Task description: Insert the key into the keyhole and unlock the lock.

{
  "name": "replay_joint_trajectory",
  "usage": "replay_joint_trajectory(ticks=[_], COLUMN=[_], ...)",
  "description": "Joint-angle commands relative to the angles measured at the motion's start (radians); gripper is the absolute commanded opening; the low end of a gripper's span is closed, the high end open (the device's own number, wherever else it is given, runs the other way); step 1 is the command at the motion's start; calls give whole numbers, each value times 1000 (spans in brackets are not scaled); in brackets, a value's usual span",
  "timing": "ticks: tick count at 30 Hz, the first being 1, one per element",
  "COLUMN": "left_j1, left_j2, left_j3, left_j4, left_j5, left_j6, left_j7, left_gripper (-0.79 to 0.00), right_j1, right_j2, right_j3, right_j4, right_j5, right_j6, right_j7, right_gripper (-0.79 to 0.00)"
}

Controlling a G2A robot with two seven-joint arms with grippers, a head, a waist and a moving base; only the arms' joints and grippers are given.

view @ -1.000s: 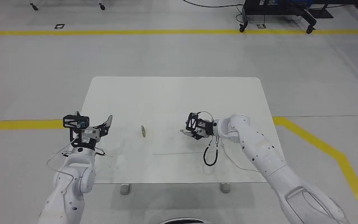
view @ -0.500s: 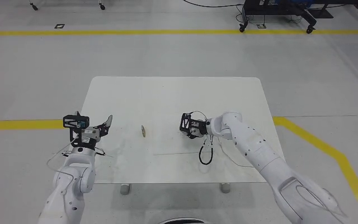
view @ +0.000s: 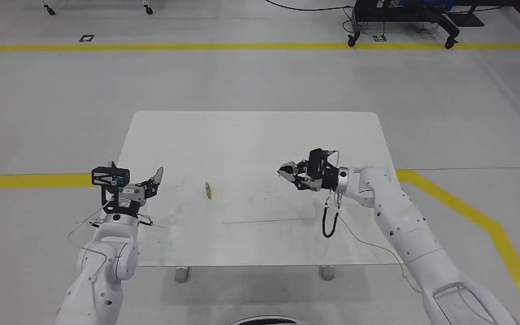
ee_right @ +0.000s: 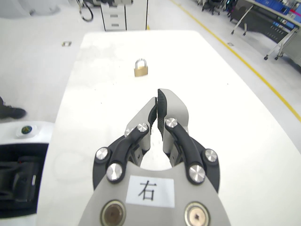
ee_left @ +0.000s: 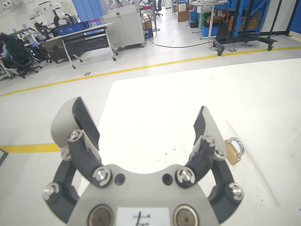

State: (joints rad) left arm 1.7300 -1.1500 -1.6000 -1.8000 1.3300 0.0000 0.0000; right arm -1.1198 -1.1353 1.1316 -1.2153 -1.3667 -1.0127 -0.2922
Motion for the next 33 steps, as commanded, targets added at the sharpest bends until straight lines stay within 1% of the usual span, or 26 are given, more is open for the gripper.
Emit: replay_joint_trajectory(ticks=[1,10,11,12,13,14,15,16,17,18,19,21,22,24,26,29,33], left_j1=[0,0,1,7,7,2,-11,-25,-47,-70,-103,-181,-212,-270,-320,-384,-457], left_j2=[0,0,-2,-2,-2,0,3,7,12,17,24,38,44,52,57,55,45], left_j3=[0,0,11,11,5,-3,-11,-3,-3,21,36,62,76,105,131,184,256], left_j4=[0,0,-18,-26,-29,-21,-16,-6,16,43,73,97,111,133,164,224,310], left_j5=[0,0,-56,-136,-246,-356,-458,-597,-734,-923,-1095,-1312,-1414,-1572,-1640,-1685,-1638], left_j6=[0,0,-48,-120,-217,-308,-403,-522,-613,-709,-747,-747,-744,-724,-693,-661,-663], left_j7=[0,0,13,18,11,-30,-88,-158,-240,-343,-454,-670,-755,-903,-1001,-1059,-1037], left_gripper=[0,0,0,0,0,0,0,0,0,0,0,0,0,0,0,0,0], right_j1=[-7,-7,-7,-11,-11,0,13,27,49,72,97,142,162,195,220,251,292], right_j2=[10,10,10,8,4,-3,-8,-17,-26,-37,-46,-63,-69,-77,-80,-75,-63], right_j3=[10,10,10,7,-2,-17,-31,-57,-85,-118,-150,-213,-242,-298,-347,-416,-515], right_j4=[-2,-2,-2,-3,14,34,34,49,77,105,130,171,187,212,226,234,239], right_j5=[0,0,0,18,41,68,89,128,163,210,250,330,363,427,478,536,598], right_j6=[0,0,0,4,21,33,25,0,0,0,0,0,0,0,0,0,0], right_j7=[-15,-15,-15,-24,-15,1,9,0,2,2,7,8,6,-6,-31,-78,-134], right_gripper=[-785,-785,-785,-785,-785,-785,-785,-785,-785,-785,-785,-785,-785,-785,-785,-785,-785])
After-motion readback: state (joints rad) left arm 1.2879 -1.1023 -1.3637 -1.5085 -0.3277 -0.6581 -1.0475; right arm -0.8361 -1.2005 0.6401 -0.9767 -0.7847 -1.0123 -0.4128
